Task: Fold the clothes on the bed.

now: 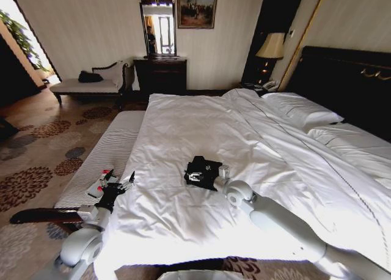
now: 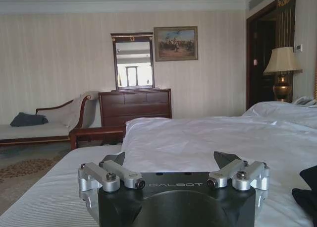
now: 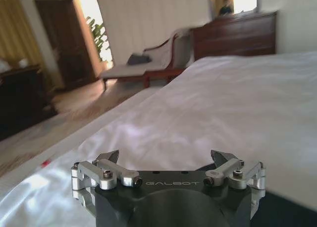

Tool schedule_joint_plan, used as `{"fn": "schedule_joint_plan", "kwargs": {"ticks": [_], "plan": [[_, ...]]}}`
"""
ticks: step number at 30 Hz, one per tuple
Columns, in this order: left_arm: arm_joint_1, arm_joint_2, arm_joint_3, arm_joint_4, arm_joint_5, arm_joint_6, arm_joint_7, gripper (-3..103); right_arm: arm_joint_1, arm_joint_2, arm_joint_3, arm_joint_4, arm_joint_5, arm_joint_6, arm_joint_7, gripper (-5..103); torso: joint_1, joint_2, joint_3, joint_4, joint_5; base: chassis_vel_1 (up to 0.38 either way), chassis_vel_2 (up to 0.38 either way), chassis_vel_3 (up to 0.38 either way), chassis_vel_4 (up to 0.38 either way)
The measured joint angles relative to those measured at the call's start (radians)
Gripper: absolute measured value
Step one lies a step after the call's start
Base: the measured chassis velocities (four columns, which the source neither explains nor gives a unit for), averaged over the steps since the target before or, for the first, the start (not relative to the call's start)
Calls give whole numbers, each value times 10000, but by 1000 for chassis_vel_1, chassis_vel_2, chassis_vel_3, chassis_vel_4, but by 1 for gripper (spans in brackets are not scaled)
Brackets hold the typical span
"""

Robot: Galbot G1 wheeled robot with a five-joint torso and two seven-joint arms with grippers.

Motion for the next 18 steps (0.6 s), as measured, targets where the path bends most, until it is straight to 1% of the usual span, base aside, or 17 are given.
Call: {"fn": "schedule_joint_plan", "kwargs": {"ticks": [1, 2, 4, 5, 6, 9, 11, 12, 16, 17, 18], "plan": [[38, 10, -21, -23, 0, 7, -3, 100, -31, 71, 232, -423, -169, 290, -69, 100, 0, 0, 0, -1, 0, 0, 0, 0, 0], [38, 10, -21, -23, 0, 7, -3, 100, -31, 71, 232, -423, -169, 290, -69, 100, 0, 0, 0, -1, 0, 0, 0, 0, 0], [164, 31, -100, -80, 6, 14, -15, 100, -118, 277, 664, -1714, -992, 1032, -266, 100, 0, 0, 1, 3, 1, 0, 0, 0, 0], [216, 44, -130, -109, 7, 17, -13, 100, -166, 421, 831, -2318, -1295, 1308, -316, 100, 0, 0, 1, 1, 2, 0, 0, 0, 0], [216, 44, -130, -109, 7, 17, -13, 100, -166, 421, 831, -2318, -1295, 1308, -316, 100, 0, 0, 1, 1, 2, 0, 0, 0, 0], [306, 109, -222, -183, 0, 35, -22, 100, -302, 905, 1259, -3805, -2055, 2002, -354, 100, 1, -1, 1, -3, 7, 0, 0, 0, 0], [325, 124, -244, -230, -34, 36, -36, 100, -337, 1199, 1524, -4366, -2548, 2300, -443, 100, 1, -1, 1, 1, 3, 0, 0, 0, 0], [325, 124, -244, -230, -34, 36, -36, 100, -337, 1199, 1524, -4366, -2548, 2300, -443, 100, 1, -1, 1, 1, 3, 0, 0, 0, 0], [388, 40, -253, -357, -76, 65, -81, 100, -269, 1751, 1818, -5198, -3263, 2707, -543, 100, -1, -1, 1, 1, 1, 0, 0, 0, 0], [388, 40, -253, -357, -76, 65, -81, 100, -269, 1751, 1818, -5198, -3263, 2707, -543, 100, -1, -1, 1, 1, 1, 0, 0, 0, 0], [415, 46, -254, -365, -67, 68, -89, 100, -227, 1870, 1822, -5405, -3466, 2828, -564, 100, 0, -1, 1, 3, 2, 0, 0, 0, 0]]}}
